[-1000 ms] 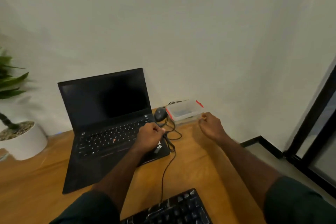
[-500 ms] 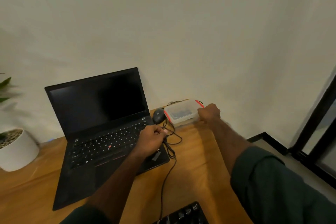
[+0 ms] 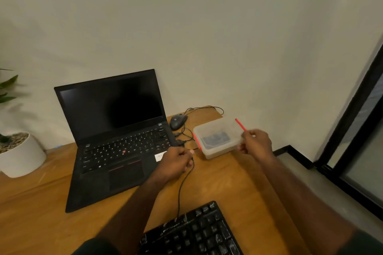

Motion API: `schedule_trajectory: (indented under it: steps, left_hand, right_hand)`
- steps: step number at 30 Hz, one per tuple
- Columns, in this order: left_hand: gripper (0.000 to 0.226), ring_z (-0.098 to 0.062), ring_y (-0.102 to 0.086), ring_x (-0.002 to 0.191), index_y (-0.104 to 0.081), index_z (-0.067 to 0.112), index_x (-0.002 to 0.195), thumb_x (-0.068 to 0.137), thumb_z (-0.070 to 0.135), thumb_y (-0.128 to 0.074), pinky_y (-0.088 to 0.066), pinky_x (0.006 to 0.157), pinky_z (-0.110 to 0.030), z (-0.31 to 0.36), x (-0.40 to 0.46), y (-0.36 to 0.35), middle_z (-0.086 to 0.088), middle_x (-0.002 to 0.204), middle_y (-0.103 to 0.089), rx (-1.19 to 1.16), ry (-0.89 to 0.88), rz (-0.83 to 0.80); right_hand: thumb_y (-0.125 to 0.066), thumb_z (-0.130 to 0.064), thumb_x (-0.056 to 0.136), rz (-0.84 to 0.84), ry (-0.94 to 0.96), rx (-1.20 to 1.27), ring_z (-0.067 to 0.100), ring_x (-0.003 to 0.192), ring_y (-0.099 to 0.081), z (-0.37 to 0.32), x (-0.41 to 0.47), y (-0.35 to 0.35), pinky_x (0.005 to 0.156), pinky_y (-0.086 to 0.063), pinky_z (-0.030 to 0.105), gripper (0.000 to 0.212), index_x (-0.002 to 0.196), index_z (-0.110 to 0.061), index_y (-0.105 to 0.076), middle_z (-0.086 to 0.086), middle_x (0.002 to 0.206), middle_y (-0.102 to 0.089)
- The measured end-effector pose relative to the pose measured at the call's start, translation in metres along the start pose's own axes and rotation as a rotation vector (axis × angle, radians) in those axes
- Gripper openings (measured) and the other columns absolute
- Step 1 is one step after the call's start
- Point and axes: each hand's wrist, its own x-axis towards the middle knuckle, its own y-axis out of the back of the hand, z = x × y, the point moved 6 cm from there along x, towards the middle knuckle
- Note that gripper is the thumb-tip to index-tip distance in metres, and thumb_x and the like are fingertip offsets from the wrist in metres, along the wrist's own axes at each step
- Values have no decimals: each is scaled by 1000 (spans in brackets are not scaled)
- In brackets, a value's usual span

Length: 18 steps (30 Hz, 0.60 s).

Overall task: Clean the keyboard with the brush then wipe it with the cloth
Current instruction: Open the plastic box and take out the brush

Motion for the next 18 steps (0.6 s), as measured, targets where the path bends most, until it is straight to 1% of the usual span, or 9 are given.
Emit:
schedule_trajectory:
  steps: [2,3,5,7,9,11,12,16,18]
  left_hand:
    - [34,-14,-57,61,-68,6,84,102,31,-54,-49,62,-28,-1,-14,-11,-7,70,-66,-56,-3,-13]
    - [35,-12,-57,59,-68,6,86,101,34,-54,-48,60,-26,-3,-20,-15,-4,68,-65,-51,2,-2]
    - [34,-10,-59,55,-68,5,91,99,36,-58,-50,57,-25,-9,-30,-17,-3,66,-66,-11,10,51]
    - [29,-12,-61,55,-68,5,94,98,33,-61,-53,57,-27,-14,-37,-17,-4,66,-67,-19,10,88]
    - [26,-14,-61,55,-69,4,93,98,28,-62,-53,58,-30,-17,-42,-15,-4,64,-67,-50,28,112]
    - [23,-14,-62,55,-70,4,92,99,24,-60,-53,55,-29,-20,-46,-14,-5,66,-68,-73,49,134]
    - [24,-14,-61,54,-70,4,91,100,24,-58,-52,54,-28,-22,-48,-14,-6,65,-68,-91,57,144]
    - [32,-17,-54,53,-71,-1,82,99,24,-59,-47,56,-30,-32,-57,-19,-3,54,-61,-257,55,192]
    - [33,-16,-52,53,-71,0,82,100,25,-58,-45,57,-31,-33,-59,-20,0,53,-60,-290,35,202]
  right_hand:
    - [-56,-21,102,-27,-12,38,23,71,-72,18,-31,6,66,-59,32,13,105,-12,-65,12,80,-74]
    - [-56,-23,102,-38,-20,55,22,71,-72,27,-47,7,65,-60,31,14,106,-13,-65,11,81,-74]
    - [-58,-23,101,-45,-25,105,18,67,-73,40,-76,9,59,-58,27,11,106,-14,-62,9,86,-74]
    - [-61,-20,100,-37,15,126,13,58,-69,46,-96,11,50,-53,21,7,104,-14,-60,10,89,-72]
    - [-64,-20,98,-28,106,43,13,59,-69,49,-108,11,47,-51,18,7,99,-15,-59,7,90,-71]
    - [-65,-23,97,-16,199,-46,18,66,-69,50,-112,10,49,-51,19,11,93,-16,-58,5,87,-70]
    - [-64,-25,97,-9,222,-64,20,65,-68,50,-112,10,49,-51,21,14,89,-15,-58,6,83,-69]
    - [-58,-30,101,-43,216,-30,15,46,-60,48,-109,10,42,-49,25,28,85,-8,-62,10,70,-70]
    - [-57,-31,102,-62,213,-16,15,44,-58,49,-107,9,41,-49,26,29,86,-8,-63,9,69,-70]
